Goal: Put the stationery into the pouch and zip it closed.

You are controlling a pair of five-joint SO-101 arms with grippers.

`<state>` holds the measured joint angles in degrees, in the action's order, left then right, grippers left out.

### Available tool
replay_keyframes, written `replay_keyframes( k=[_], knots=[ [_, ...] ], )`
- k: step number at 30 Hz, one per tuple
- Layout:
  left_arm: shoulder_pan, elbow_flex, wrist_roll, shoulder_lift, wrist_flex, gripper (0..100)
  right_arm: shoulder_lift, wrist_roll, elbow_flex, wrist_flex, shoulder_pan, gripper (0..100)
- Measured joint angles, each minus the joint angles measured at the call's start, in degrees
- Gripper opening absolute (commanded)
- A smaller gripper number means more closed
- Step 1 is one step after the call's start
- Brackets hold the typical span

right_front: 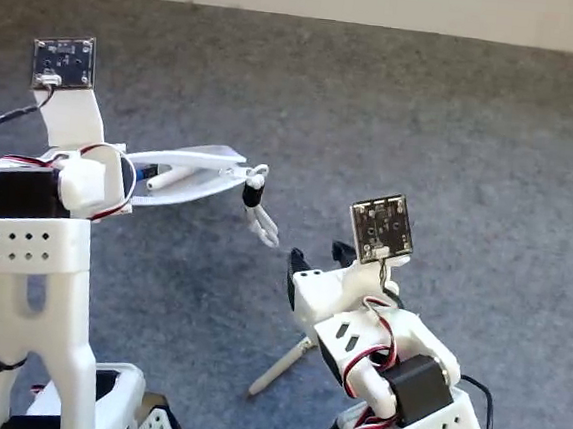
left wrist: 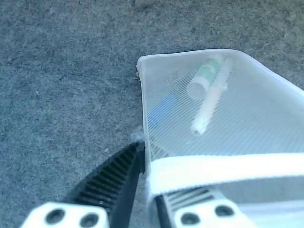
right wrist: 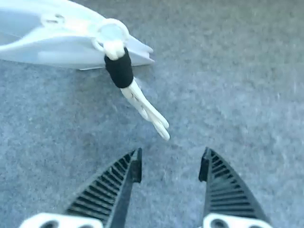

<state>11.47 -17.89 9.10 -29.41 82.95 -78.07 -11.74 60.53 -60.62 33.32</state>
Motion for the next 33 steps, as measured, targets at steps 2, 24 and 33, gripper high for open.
replay_keyframes(
  k=[2,24,33],
  knots=[
    [0.0,0.0,0.0,0.0,0.0,1,0.0,-0.2,0.0,-1.5,-0.6,19.1],
    [0.0,0.0,0.0,0.0,0.0,1,34.8,-12.6,0.0,2.3,-5.0,19.1],
    [0.0,0.0,0.0,0.0,0.0,1,45.7,-15.0,0.0,2.8,-5.0,19.1]
  ],
)
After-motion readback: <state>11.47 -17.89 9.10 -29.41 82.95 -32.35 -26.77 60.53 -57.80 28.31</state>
